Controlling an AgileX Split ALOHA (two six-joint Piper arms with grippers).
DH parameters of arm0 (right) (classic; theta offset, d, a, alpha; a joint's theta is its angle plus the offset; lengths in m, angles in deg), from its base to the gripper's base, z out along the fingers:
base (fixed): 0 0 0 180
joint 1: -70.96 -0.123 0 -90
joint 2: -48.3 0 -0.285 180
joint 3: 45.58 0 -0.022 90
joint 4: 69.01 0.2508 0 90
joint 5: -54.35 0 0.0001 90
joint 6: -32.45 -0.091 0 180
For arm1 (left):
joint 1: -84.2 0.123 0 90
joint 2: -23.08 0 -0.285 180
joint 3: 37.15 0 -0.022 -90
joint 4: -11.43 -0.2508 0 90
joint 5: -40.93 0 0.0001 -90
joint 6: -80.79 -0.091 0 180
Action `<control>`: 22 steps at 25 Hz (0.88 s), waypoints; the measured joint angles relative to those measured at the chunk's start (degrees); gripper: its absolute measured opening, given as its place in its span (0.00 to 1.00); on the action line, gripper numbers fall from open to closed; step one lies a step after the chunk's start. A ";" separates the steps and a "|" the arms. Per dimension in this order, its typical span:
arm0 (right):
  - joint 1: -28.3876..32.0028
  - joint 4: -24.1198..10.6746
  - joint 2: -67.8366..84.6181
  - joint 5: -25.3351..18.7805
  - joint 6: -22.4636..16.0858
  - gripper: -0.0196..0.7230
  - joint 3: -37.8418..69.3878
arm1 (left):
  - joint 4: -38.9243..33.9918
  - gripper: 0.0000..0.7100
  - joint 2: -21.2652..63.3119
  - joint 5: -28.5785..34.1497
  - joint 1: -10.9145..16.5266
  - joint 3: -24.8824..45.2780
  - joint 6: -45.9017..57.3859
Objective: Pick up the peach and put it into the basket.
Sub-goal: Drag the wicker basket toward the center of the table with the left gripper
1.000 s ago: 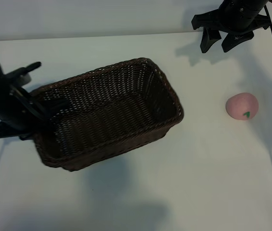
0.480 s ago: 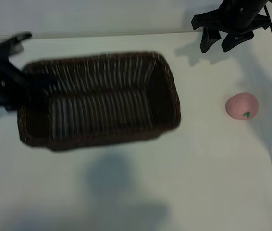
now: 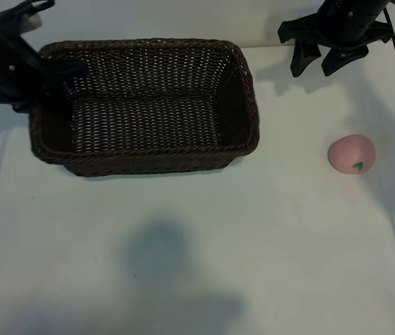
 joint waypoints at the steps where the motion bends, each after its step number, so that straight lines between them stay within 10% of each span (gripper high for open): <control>1: 0.00 0.00 0.00 0.00 0.00 0.73 0.00 | 0.00 0.24 -1.07 -0.05 -0.58 -0.72 0.00; 10: 0.00 0.11 0.00 0.00 0.00 0.73 0.00 | 0.55 0.24 -10.25 -0.44 -6.35 -7.60 0.65; 22: 0.00 0.17 0.00 0.00 0.00 0.73 0.00 | 3.99 0.22 -16.68 -1.82 -6.79 -8.56 2.68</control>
